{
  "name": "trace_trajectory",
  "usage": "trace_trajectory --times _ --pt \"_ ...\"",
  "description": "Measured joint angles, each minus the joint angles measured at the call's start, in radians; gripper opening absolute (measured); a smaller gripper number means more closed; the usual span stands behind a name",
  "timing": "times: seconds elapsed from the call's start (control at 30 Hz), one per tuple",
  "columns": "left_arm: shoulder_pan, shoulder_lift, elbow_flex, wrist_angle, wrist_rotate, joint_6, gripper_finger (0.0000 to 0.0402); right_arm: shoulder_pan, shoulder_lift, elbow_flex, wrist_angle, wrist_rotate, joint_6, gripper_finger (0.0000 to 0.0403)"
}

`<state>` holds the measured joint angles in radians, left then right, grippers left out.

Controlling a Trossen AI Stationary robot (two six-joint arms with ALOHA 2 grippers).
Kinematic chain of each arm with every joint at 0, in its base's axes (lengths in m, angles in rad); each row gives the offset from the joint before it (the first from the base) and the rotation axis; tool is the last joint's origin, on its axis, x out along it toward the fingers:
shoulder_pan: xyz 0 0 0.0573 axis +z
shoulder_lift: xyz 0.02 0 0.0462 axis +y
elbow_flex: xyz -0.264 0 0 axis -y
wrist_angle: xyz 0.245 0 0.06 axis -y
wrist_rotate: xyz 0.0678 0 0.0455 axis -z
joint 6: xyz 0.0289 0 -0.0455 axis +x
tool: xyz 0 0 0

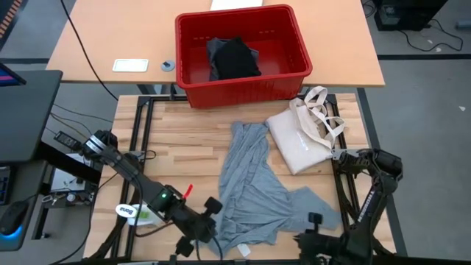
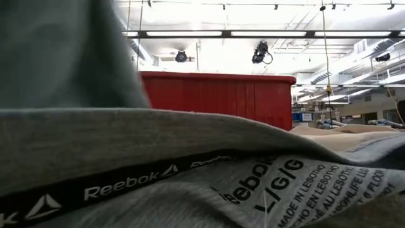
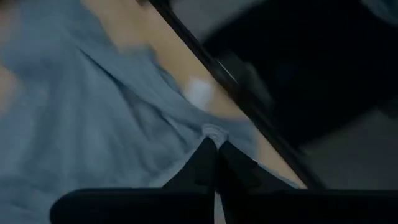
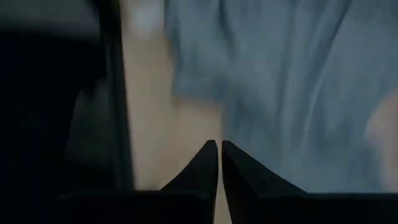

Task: Fold Laundry from Bin
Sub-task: Fold the gray shirt

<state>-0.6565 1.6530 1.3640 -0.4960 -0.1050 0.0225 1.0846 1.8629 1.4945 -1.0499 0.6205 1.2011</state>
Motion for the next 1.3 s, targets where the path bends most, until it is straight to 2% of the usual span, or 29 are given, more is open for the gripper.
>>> trace_trajectory --times 0.03,0.1,0.27,0.37,0.57,0.67,0.8,0.9,1.0,1.07,1.2,1.3 --pt "0.004 -0.004 0.0 0.037 -0.025 0.031 0.0014 -0.014 0.0 -0.005 0.033 0.057 -0.039 0.0032" --pt "0.006 -0.017 0.0 0.113 -0.06 0.093 0.0014 -0.044 0.0 -0.013 0.099 0.098 -0.14 0.0032" --pt "-0.011 -0.076 0.0 0.306 -0.107 0.225 0.0014 -0.135 0.0 -0.065 0.323 0.124 -0.358 0.0032" --pt "-0.017 -0.102 0.001 0.349 -0.177 0.26 0.0014 -0.183 0.0 -0.097 0.379 0.079 -0.391 0.0032" --pt "0.002 -0.104 0.001 0.342 -0.2 0.257 0.0014 -0.203 0.0 -0.158 0.419 0.065 -0.391 0.0032" --pt "0.021 -0.085 0.001 0.346 -0.2 0.255 0.0014 -0.202 0.0 -0.195 0.425 0.041 -0.341 0.0032" --pt "0.062 -0.022 0.0 0.428 -0.198 0.254 0.0014 -0.2 0.001 -0.256 0.422 0.031 -0.277 0.0031" --pt "0.102 0.064 0.001 0.54 -0.159 0.254 0.0014 -0.181 0.001 -0.303 0.431 0.152 -0.253 0.0032" --pt "0.14 0.165 0.0 0.67 -0.145 0.256 0.0014 -0.163 0.001 -0.335 0.431 0.379 -0.252 0.0031" --pt "0.165 0.223 0.0 0.759 -0.144 0.304 0.0014 -0.157 0.001 -0.342 0.399 0.44 -0.237 0.003" --pt "0.216 0.306 0.0 0.892 -0.145 0.444 0.0014 -0.165 0.0 -0.318 0.252 0.363 -0.143 0.0027" --pt "0.266 0.353 0.0 0.936 -0.145 0.429 0.0014 -0.182 -0.003 -0.271 0.125 0.322 -0.056 0.0027"
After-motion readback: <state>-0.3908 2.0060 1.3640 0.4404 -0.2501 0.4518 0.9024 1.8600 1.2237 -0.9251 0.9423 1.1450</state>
